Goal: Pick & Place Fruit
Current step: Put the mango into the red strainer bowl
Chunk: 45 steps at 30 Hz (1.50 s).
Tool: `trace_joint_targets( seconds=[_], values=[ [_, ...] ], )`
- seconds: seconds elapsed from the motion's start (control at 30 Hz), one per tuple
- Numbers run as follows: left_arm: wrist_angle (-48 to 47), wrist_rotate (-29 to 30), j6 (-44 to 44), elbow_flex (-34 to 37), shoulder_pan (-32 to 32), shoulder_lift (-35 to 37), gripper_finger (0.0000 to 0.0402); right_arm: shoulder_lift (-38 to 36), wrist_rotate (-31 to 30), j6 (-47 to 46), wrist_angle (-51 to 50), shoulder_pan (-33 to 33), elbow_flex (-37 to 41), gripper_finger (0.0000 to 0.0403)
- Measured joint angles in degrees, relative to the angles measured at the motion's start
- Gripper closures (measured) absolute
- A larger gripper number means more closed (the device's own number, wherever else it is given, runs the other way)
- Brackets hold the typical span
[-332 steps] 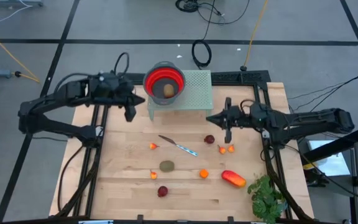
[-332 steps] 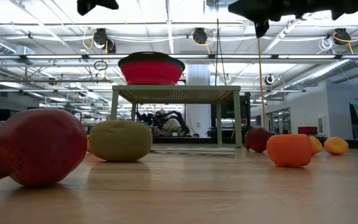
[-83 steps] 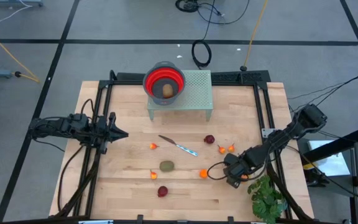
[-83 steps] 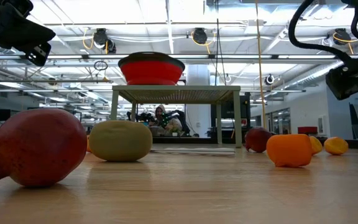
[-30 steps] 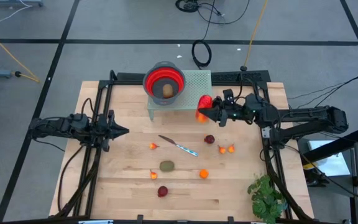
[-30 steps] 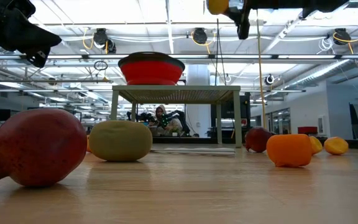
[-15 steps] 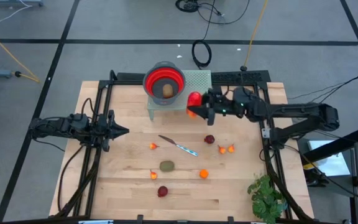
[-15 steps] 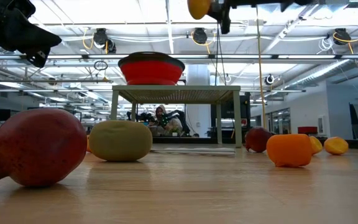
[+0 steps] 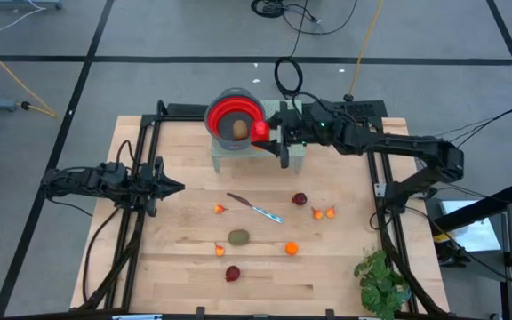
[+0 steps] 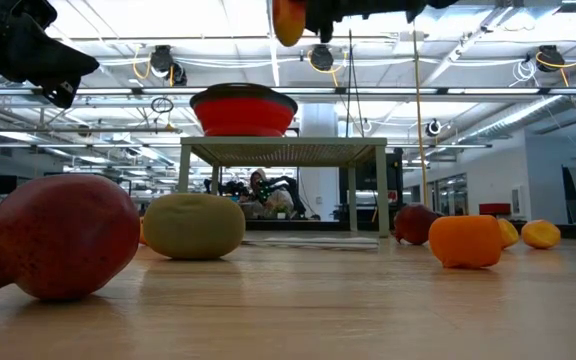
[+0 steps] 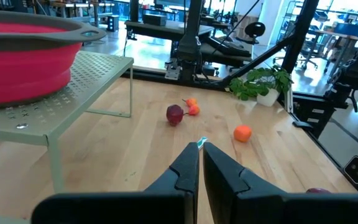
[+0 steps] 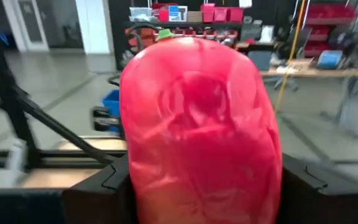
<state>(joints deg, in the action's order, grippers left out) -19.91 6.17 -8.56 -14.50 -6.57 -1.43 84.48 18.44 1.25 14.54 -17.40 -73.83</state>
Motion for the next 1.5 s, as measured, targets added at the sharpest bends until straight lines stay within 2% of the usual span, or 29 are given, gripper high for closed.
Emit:
trace_joint_targets(
  seconds=[0.37, 0.57, 0.77, 1.0, 1.17, 1.33, 1.5],
  values=[
    [0.0, 0.0, 0.0, 0.0, 0.0, 0.0, 0.0380, 5.3, -0.1, 20.6, 1.8, -3.6, -4.6, 0.0170],
    [0.0, 0.5, 0.0, 0.0, 0.0, 0.0, 0.0380, 7.2, -0.1, 26.6, 3.1, -4.4, -6.8, 0.0169],
    [0.1, 1.4, -0.4, 0.0, 0.0, 0.0, 0.0380, 8.5, -0.1, 28.2, 4.8, -4.7, -7.7, 0.0168],
    [0.1, 1.5, -0.4, 0.0, 0.0, 0.0, 0.0380, 8.6, -0.2, 27.7, 4.5, -4.7, -7.5, 0.0168],
    [0.1, 1.7, -0.4, 0.0, 0.0, 0.0, 0.0380, 9.0, -0.4, 21.1, 4.9, -5.5, -8.6, 0.0168],
    [0.1, 2.5, -0.5, 0.0, 0.0, 0.0, 0.0380, 12.2, -0.4, 10.6, 4.6, -7.3, -13.4, 0.0167],
    [0.1, 3.0, -0.5, 0.0, 0.0, 0.0, 0.0380, 16.9, -0.3, 4.8, 0.3, -8.7, -20.6, 0.0167]
  ],
)
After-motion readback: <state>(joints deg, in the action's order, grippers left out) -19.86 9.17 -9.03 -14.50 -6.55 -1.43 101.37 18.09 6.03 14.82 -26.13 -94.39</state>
